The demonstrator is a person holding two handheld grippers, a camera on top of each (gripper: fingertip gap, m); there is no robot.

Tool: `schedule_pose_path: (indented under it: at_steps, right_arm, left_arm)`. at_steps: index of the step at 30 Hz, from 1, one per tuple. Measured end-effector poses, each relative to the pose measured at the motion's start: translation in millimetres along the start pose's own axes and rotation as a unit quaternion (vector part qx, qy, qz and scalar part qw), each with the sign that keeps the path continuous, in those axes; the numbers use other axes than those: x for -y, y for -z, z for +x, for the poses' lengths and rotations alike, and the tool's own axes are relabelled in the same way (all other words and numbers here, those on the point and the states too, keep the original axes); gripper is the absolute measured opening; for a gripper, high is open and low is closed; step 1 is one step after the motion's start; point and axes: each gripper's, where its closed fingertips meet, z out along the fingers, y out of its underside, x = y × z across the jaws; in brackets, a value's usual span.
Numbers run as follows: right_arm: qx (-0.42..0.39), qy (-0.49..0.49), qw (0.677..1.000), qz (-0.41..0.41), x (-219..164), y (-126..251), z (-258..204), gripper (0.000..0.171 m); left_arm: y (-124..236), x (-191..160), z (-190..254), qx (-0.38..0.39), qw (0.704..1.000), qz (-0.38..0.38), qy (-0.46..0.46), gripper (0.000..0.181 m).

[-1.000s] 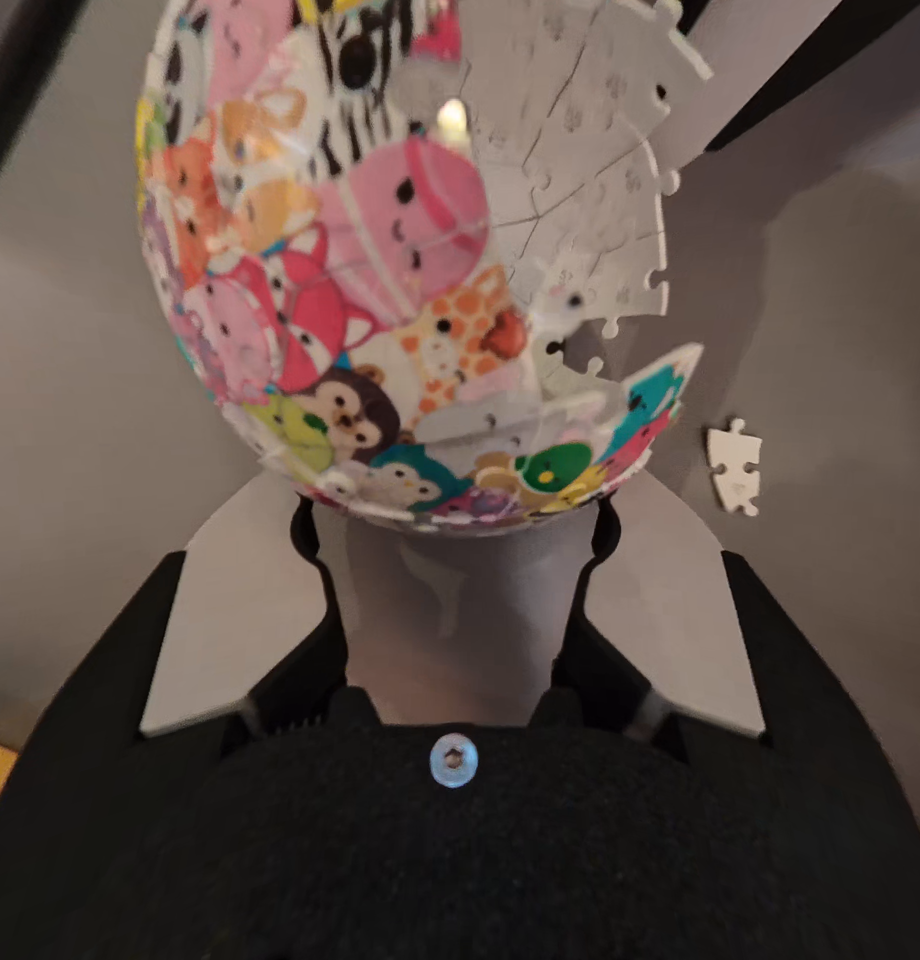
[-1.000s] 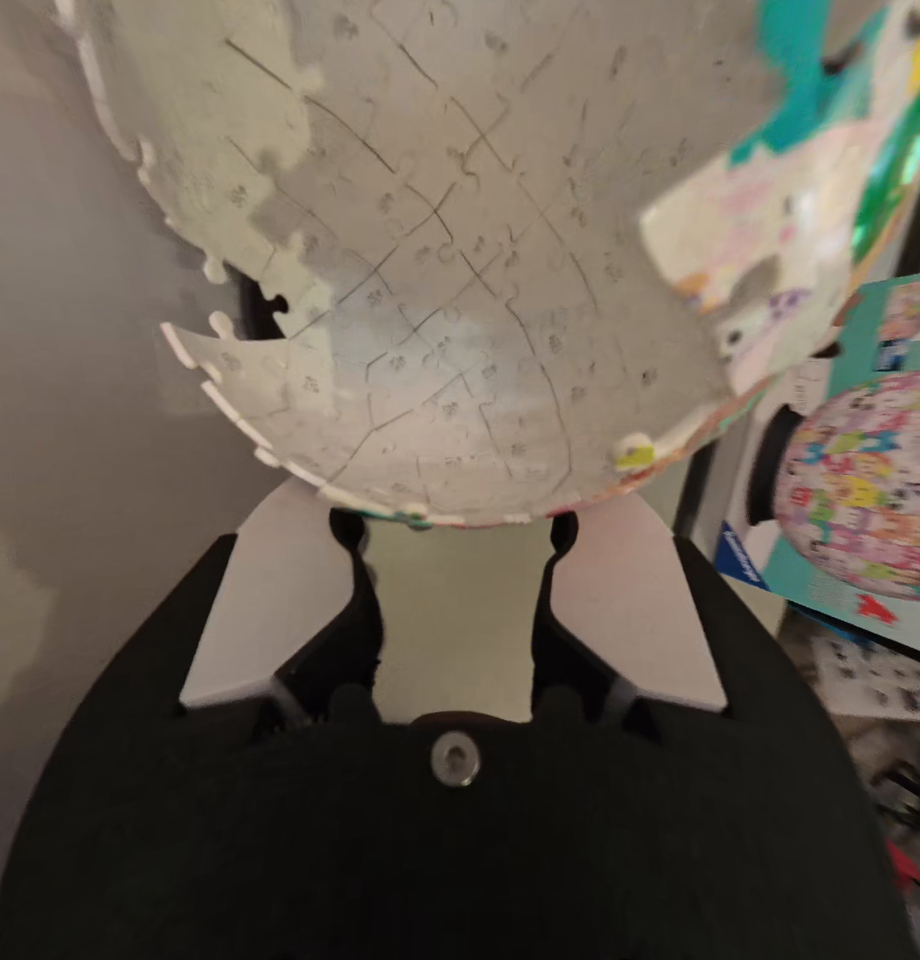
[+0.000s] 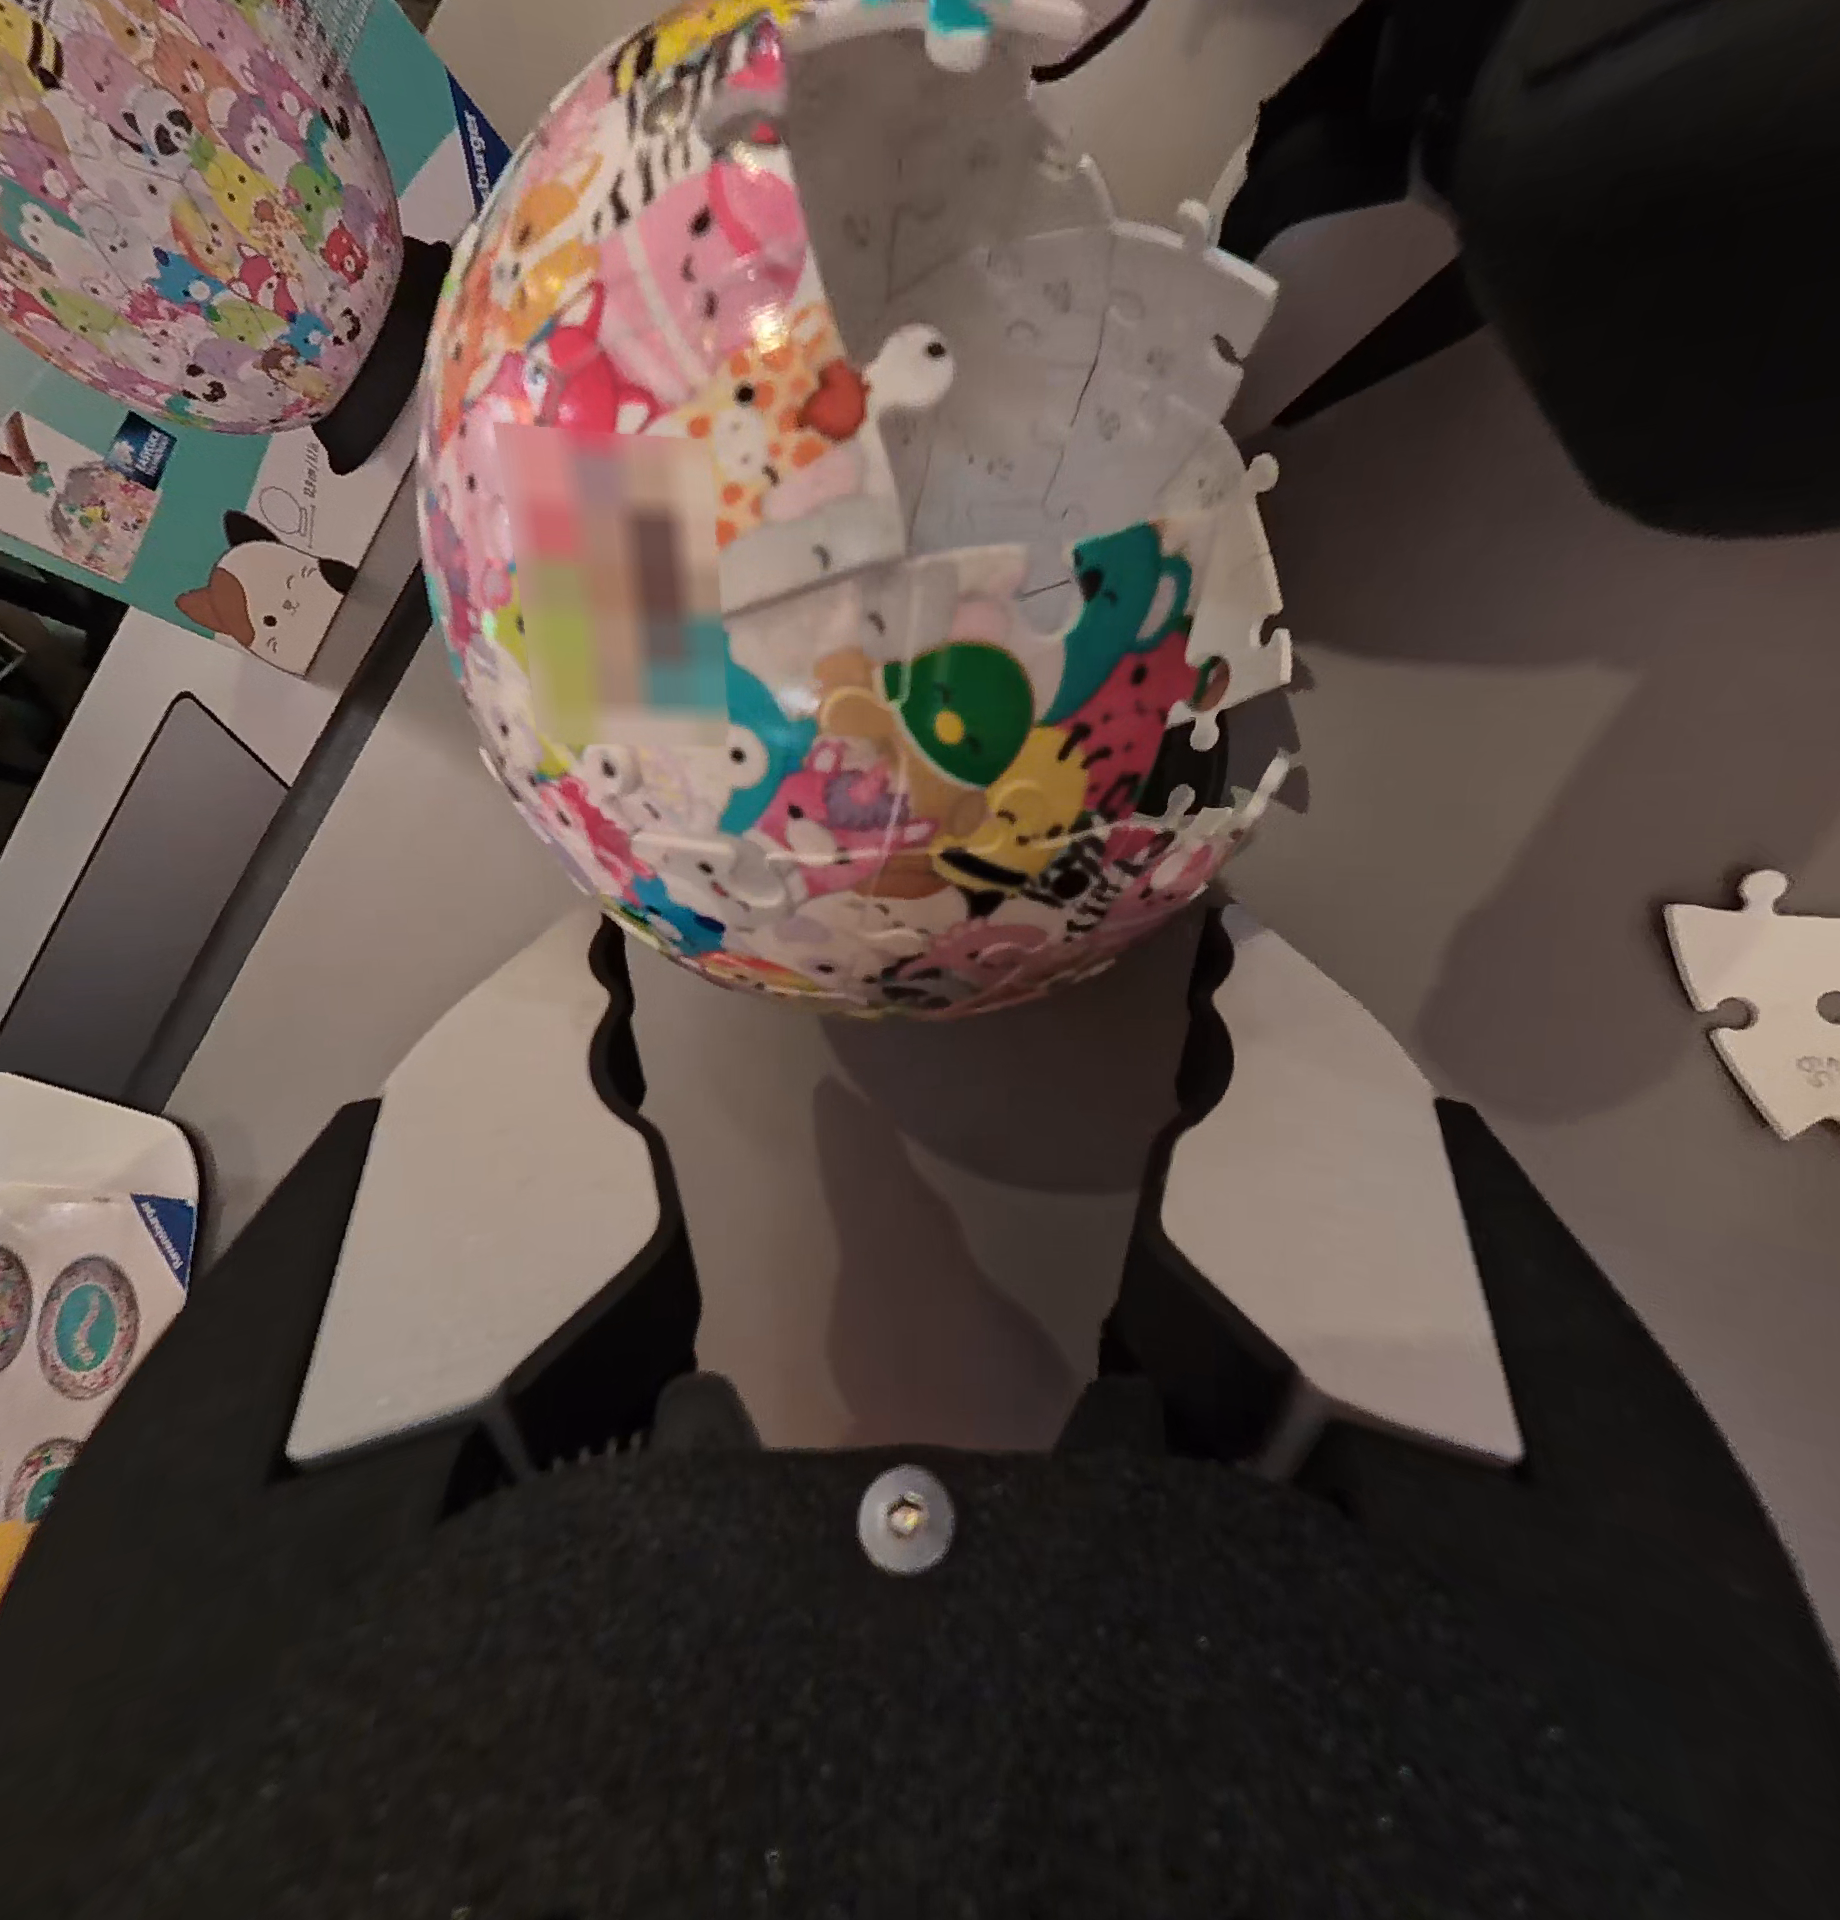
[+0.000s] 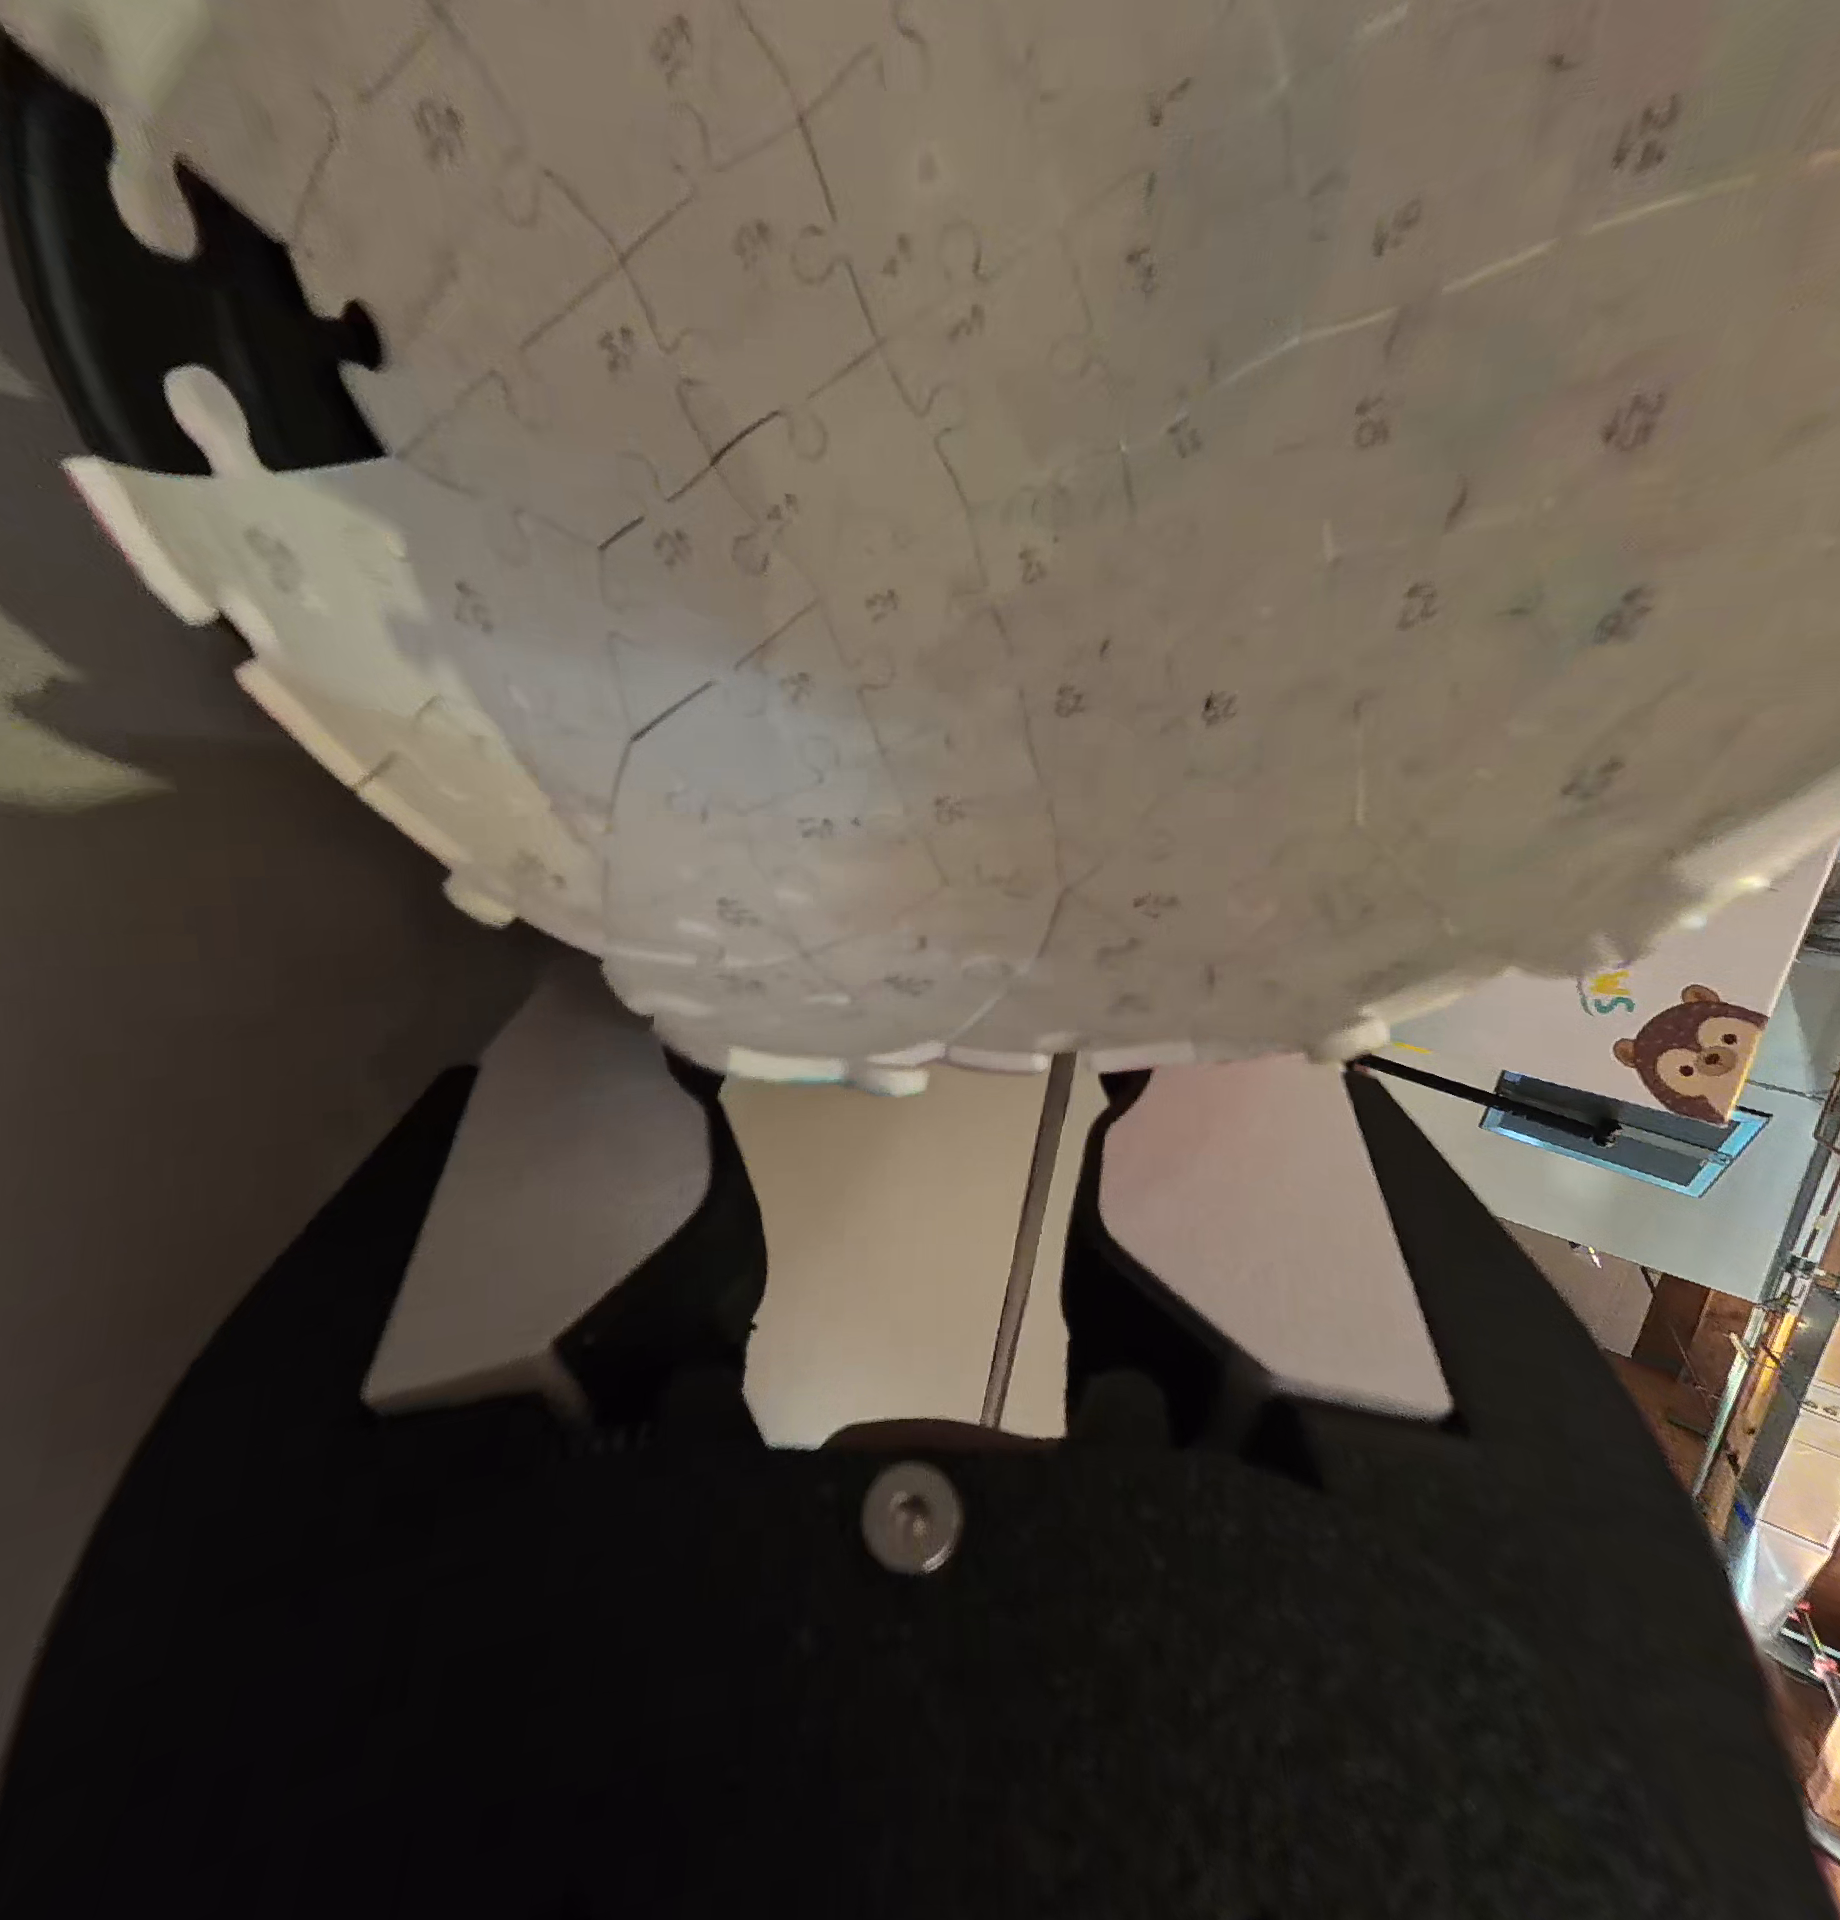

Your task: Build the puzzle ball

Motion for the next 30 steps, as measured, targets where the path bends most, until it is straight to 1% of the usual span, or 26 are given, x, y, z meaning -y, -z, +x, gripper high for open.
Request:
schedule_pose_path:
  at_steps: [4,7,9,10,11,12,13,14,15,16,17,18,19,20,21,22,24,26,27,30]
  right_arm:
    - [0.001,0.002,1.0,-0.024,-13.4,0.7,1.6,0.071]
    - [0.011,-0.016,0.998,-0.066,-35.3,11.3,6.2,0.08]
    - [-0.002,-0.059,0.995,-0.084,-45.0,34.9,18.7,0.078]
    - [-0.013,-0.096,0.991,-0.095,-47.5,52.3,26.0,0.073]
    - [-0.021,-0.145,0.984,-0.099,-47.0,72.0,30.6,0.073]
    - [-0.009,-0.206,0.975,-0.088,-40.4,92.4,26.5,0.071]
    - [0.028,-0.278,0.958,-0.064,-27.2,112.0,11.7,0.063]
    - [0.082,-0.357,0.93,-0.037,-8.4,129.5,-11.1,0.055]
    - [0.142,-0.434,0.89,-0.008,15.0,144.7,-37.4,0.049]
    - [0.2,-0.488,0.849,0.025,41.2,158.2,-63.5,0.043]
    - [0.233,-0.523,0.818,0.056,63.9,167.7,-84.2,0.038]
    - [0.229,-0.558,0.795,0.07,78.2,170.0,-98.9,0.031]
    - [0.216,-0.582,0.781,0.072,87.7,168.6,-111.6,0.024]
    - [0.207,-0.594,0.774,0.071,96.5,165.7,-124.0,0.023]
    - [0.202,-0.603,0.769,0.066,104.2,163.0,-134.1,0.023]
    - [0.197,-0.605,0.77,0.059,108.6,161.2,-140.4,0.024]
    - [0.187,-0.595,0.78,0.051,112.4,160.6,-142.3,0.025]
    - [0.188,-0.582,0.79,0.037,110.5,158.3,-145.2,0.025]
    - [0.189,-0.581,0.791,0.031,108.7,157.2,-147.1,0.025]
    - [0.204,-0.595,0.777,0.034,110.7,155.2,-153.0,0.025]
  left_arm:
    - [4.0,-6.6,0.2,-0.007,1.0,-0.015,0.0,0.1]
    - [10.8,-20.1,-1.1,-0.009,0.999,-0.03,0.014,0.1]
    - [23.5,-25.7,0.3,-0.019,0.998,-0.017,0.05,0.094]
    - [30.4,-27.8,4.0,-0.03,0.997,-0.007,0.075,0.09]
    - [38.5,-29.8,9.3,-0.042,0.994,0.007,0.1,0.083]
    - [46.3,-30.8,17.8,-0.059,0.99,0.024,0.124,0.074]
    - [52.5,-30.8,30.2,-0.084,0.985,0.042,0.146,0.065]
    - [56.5,-31.3,46.2,-0.115,0.978,0.051,0.163,0.061]
    - [58.4,-33.3,63.3,-0.144,0.973,0.05,0.174,0.06]
    - [59.7,-34.2,81.3,-0.176,0.967,0.048,0.18,0.057]
    - [61.8,-33.2,101.1,-0.214,0.958,0.045,0.183,0.055]
    - [63.6,-31.6,117.0,-0.246,0.95,0.042,0.185,0.049]
    - [63.4,-28.7,125.4,-0.262,0.945,0.045,0.189,0.044]
    - [62.3,-23.4,131.4,-0.275,0.94,0.056,0.192,0.043]
    - [59.6,-19.2,136.0,-0.284,0.937,0.06,0.194,0.035]
    - [54.5,-17.3,137.0,-0.286,0.937,0.053,0.193,0.021]
    - [43.8,-14.3,137.3,-0.29,0.938,0.035,0.187,0.018]
    - [36.5,-17.0,137.3,-0.291,0.939,0.014,0.182,0.009]
    - [33.8,-18.9,138.3,-0.297,0.938,0.005,0.182,0.006]
    - [33.3,-16.2,144.5,-0.31,0.932,-0.002,0.19,0.0]
